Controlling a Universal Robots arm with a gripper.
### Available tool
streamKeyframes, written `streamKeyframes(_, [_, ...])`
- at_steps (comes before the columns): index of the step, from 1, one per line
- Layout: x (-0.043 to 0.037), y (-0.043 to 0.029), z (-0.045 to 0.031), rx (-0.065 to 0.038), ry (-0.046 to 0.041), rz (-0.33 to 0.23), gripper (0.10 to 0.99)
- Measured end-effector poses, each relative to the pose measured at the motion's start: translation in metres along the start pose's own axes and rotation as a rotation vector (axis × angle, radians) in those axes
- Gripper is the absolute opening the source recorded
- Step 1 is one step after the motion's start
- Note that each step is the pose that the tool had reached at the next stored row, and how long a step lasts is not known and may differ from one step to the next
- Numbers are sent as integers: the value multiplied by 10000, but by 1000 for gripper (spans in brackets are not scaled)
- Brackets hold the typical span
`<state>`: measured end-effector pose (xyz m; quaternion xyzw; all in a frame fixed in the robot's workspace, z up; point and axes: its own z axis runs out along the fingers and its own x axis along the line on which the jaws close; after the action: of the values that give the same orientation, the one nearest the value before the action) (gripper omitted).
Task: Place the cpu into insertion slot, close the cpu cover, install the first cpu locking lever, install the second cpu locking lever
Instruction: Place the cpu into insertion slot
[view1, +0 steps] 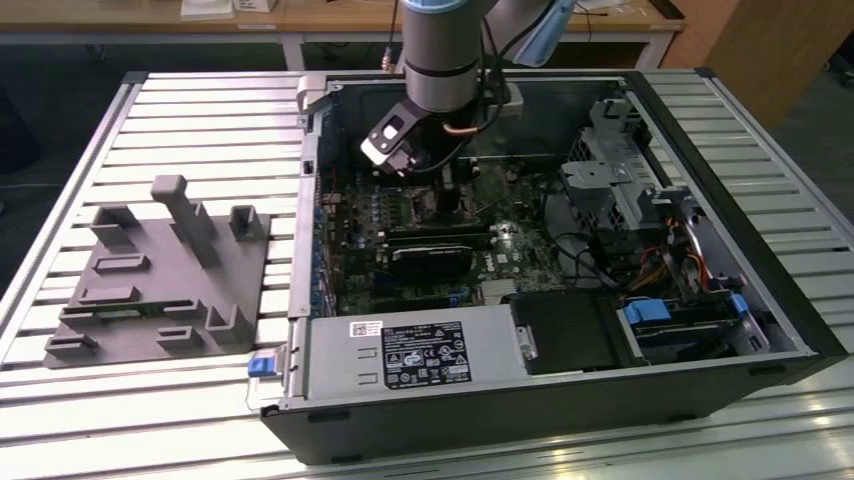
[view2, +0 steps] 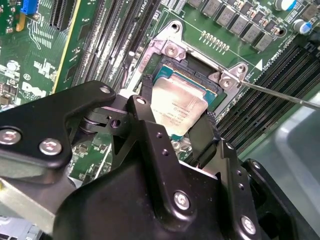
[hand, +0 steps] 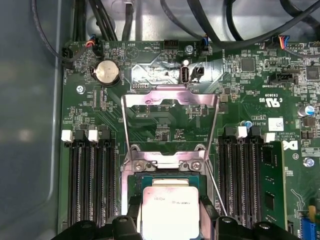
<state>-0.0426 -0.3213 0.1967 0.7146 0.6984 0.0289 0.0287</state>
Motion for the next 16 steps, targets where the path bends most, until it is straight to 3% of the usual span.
streamKeyframes(16, [10, -13, 45, 1, 17, 1, 541])
